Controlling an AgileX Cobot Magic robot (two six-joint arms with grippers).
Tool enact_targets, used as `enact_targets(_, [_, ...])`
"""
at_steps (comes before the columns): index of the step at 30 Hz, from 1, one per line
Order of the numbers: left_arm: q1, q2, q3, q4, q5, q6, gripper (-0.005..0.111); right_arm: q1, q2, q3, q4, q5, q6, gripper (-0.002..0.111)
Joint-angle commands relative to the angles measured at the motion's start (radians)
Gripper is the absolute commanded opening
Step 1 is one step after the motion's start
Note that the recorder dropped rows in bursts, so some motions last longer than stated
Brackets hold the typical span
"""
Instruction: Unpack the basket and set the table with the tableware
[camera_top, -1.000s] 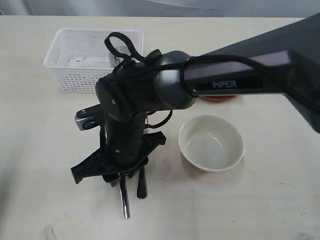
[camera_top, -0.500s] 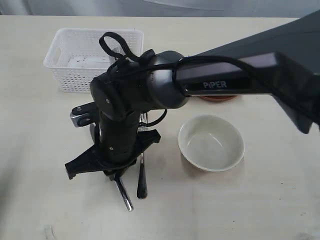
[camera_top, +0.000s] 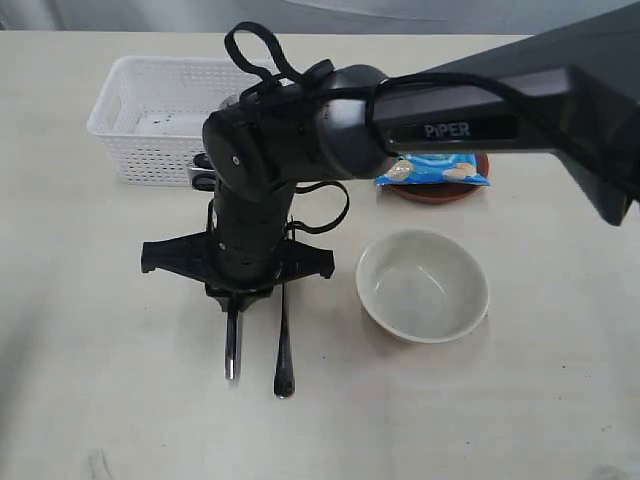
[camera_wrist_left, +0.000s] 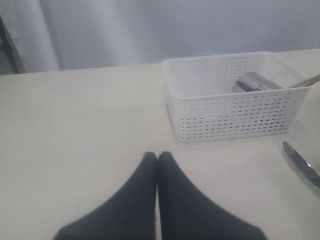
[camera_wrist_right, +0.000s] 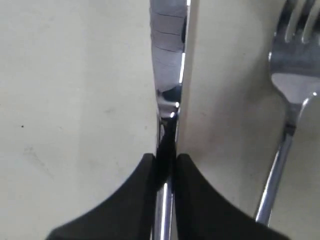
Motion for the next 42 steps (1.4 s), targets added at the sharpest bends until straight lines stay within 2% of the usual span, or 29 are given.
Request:
enact_targets(1, [0.003,-0.005,0.003,-0.004,-0.007,0.002,0.0,-0.003,-0.026,0.026,0.007,0.008,0.016,-0.001])
enact_targets(18, [0.003,-0.005,0.003,-0.004,-0.007,0.002,0.0,-0.003,-0.089,0.174,-0.04,-0.079,0.071,-0.001])
enact_targets(24, [0.003,-0.005,0.003,-0.004,-0.007,0.002,0.0,-0.003,-0.089,0.174,-0.038,-0.132,0.054,-0.001])
enact_targets(42, [0.003,-0.005,0.003,-0.004,-0.007,0.002,0.0,-0.003,-0.087,0.174,-0.08,-0.11,0.066,-0.001])
